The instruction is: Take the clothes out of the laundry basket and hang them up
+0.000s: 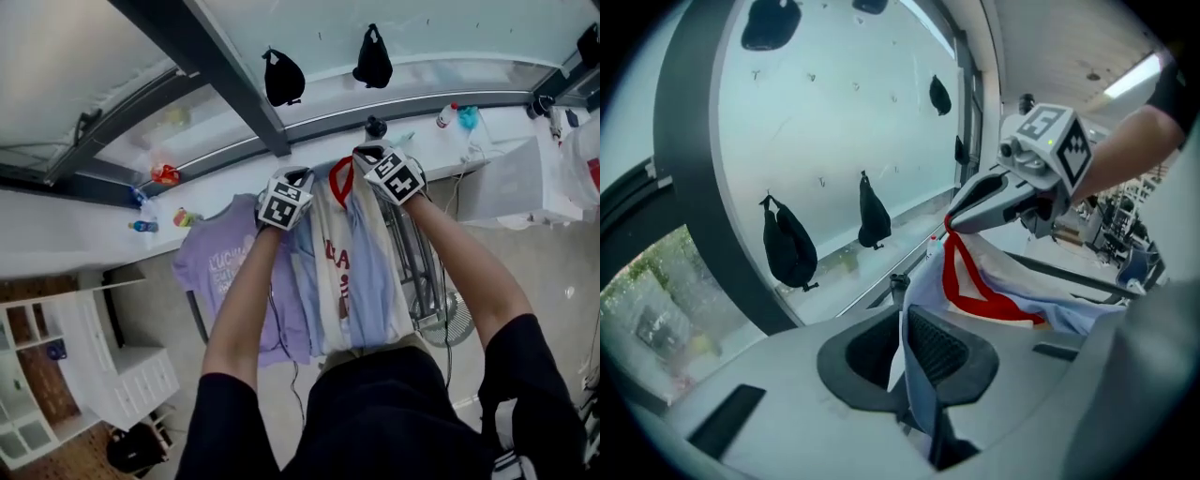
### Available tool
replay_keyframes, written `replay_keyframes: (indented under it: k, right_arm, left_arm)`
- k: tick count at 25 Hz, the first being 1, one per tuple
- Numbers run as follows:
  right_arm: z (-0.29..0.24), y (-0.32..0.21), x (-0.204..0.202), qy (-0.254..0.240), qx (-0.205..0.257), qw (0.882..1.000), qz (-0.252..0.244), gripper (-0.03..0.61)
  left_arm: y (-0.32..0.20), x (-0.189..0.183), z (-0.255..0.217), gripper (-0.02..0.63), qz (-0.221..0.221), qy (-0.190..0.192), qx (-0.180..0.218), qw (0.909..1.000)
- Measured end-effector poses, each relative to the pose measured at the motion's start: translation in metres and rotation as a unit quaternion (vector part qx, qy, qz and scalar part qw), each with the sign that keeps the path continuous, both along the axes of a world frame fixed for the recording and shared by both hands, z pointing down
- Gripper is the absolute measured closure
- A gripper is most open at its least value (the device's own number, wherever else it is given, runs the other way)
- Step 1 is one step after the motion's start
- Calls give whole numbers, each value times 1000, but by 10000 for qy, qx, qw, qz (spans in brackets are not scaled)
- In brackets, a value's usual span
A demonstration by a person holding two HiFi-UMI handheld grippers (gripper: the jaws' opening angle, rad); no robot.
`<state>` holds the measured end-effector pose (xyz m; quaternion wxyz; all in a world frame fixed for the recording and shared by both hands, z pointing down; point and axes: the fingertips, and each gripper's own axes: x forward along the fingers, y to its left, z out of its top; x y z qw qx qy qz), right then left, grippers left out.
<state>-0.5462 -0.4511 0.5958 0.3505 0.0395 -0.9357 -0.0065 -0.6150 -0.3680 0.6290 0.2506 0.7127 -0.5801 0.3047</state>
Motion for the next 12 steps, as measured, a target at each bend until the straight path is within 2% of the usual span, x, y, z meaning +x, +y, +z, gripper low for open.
replay_keyframes:
  k: [2, 3, 6, 7, 12]
  right_arm:
    - [8, -1, 0, 110, 92, 9999, -33, 566]
    - [13, -3, 1, 179, 195, 9996, -43, 548]
    - [19, -8, 12, 269, 249, 9993, 47, 441]
    - [17, -9, 17, 223, 143, 9995, 148, 412]
    - [-15, -13, 42, -327, -322, 9965, 704, 402]
  left_arm:
    - [4, -7, 9, 590, -123, 42, -54, 9999]
    - [5, -12, 13, 547, -210, 51, -88, 9997]
    - [13, -20, 16, 440, -485, 301, -44, 9984]
    - [15, -22, 12, 426, -554, 405, 29, 9976]
    - [34, -30, -23, 411, -948, 645, 511, 9921]
